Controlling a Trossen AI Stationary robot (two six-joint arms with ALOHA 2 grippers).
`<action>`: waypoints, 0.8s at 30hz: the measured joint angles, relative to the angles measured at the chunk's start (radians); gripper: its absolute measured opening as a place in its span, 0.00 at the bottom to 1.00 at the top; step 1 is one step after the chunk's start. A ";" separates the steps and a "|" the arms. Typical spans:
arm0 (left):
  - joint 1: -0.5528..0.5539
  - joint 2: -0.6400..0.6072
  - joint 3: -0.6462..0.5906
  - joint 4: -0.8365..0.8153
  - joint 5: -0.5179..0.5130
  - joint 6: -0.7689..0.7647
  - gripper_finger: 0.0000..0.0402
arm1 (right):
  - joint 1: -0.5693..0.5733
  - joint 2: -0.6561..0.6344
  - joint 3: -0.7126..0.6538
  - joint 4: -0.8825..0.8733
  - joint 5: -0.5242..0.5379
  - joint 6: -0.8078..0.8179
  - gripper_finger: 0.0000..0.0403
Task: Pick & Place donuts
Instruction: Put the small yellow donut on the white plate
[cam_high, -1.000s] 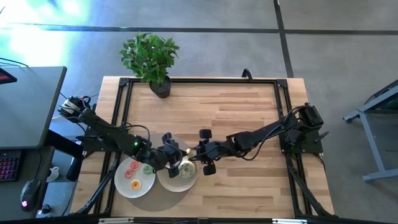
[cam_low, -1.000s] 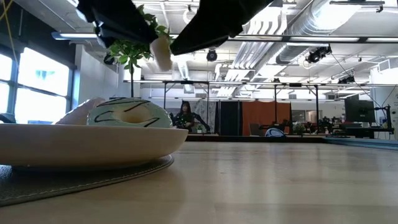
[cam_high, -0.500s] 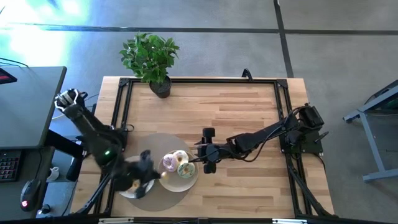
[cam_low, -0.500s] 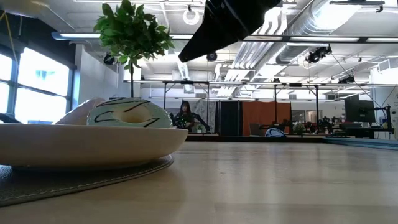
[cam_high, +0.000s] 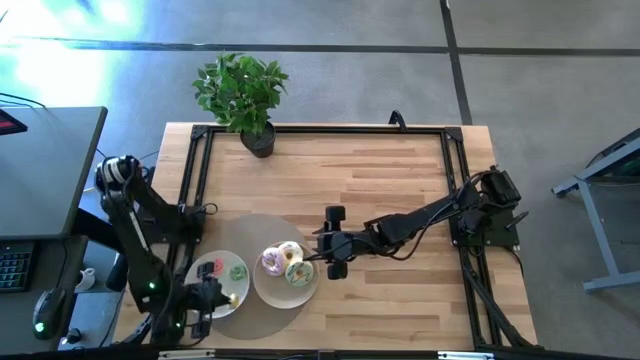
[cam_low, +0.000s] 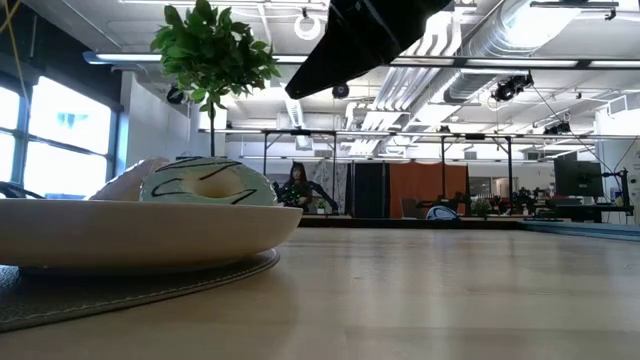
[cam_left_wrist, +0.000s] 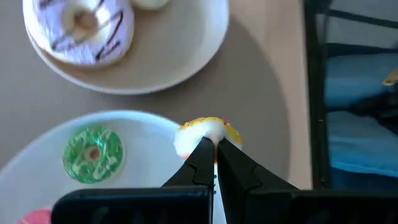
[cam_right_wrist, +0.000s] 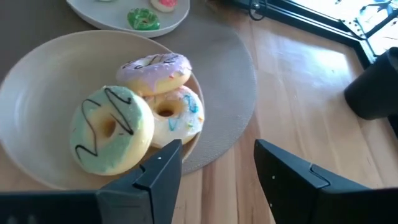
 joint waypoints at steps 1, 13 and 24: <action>0.001 0.017 0.000 0.000 0.011 -0.019 0.00 | 0.000 0.000 0.000 0.000 -0.010 0.000 0.49; 0.003 0.110 -0.001 -0.045 -0.084 -0.044 0.00 | 0.000 0.000 0.000 0.001 -0.035 -0.008 0.49; 0.004 0.153 -0.001 -0.074 -0.009 -0.185 0.00 | 0.000 0.000 0.000 0.001 -0.038 -0.008 0.49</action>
